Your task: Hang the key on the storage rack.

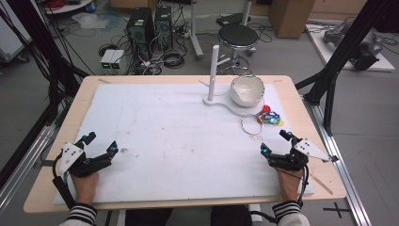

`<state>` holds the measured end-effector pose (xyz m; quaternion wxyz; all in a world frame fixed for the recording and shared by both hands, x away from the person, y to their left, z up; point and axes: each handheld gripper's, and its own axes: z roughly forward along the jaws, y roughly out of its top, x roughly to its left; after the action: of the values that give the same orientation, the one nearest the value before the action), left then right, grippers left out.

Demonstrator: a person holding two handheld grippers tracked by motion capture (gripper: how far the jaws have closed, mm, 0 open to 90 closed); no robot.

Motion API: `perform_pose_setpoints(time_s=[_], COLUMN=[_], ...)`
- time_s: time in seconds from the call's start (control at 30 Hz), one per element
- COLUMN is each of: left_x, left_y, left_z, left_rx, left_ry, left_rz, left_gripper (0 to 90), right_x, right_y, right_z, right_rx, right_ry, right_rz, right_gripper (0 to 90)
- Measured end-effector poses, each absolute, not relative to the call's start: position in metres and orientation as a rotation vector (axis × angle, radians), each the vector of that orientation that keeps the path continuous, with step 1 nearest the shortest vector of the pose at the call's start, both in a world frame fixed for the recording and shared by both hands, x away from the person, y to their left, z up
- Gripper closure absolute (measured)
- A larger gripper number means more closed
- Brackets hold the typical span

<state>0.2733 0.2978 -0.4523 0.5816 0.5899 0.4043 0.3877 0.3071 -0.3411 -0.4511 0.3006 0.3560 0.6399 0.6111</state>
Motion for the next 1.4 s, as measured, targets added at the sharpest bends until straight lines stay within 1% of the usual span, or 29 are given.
perform_pose_setpoints(time_s=[0.7,0.93,1.1,1.27,1.33,1.37,1.4], left_x=[0.272,0.272,0.272,0.272,0.272,0.272,0.272], left_y=[0.298,0.298,0.299,0.299,0.299,0.299,0.299], left_z=[-0.452,-0.452,-0.453,-0.453,-0.453,-0.453,-0.453], left_rx=[1.376,1.377,1.374,1.375,1.376,1.375,1.376], left_ry=[0.936,0.935,0.929,0.928,0.928,0.928,0.928], left_rz=[0.912,0.909,0.909,0.907,0.907,0.908,0.907], left_gripper=[12.7,12.8,12.7,12.8,12.8,12.8,12.8], right_x=[0.307,0.314,0.316,0.326,0.328,0.332,0.332], right_y=[-0.341,-0.343,-0.344,-0.345,-0.345,-0.344,-0.344], right_z=[-0.451,-0.448,-0.433,-0.409,-0.405,-0.397,-0.397], right_rx=[0.948,1.035,1.035,1.027,1.016,1.016,1.016], right_ry=[1.693,1.73,1.735,1.774,1.778,1.799,1.799], right_rz=[1.618,1.605,1.592,1.551,1.542,1.534,1.534], right_gripper=[1.2,1.1,1.1,1.1,1.1,1.1,1.1])
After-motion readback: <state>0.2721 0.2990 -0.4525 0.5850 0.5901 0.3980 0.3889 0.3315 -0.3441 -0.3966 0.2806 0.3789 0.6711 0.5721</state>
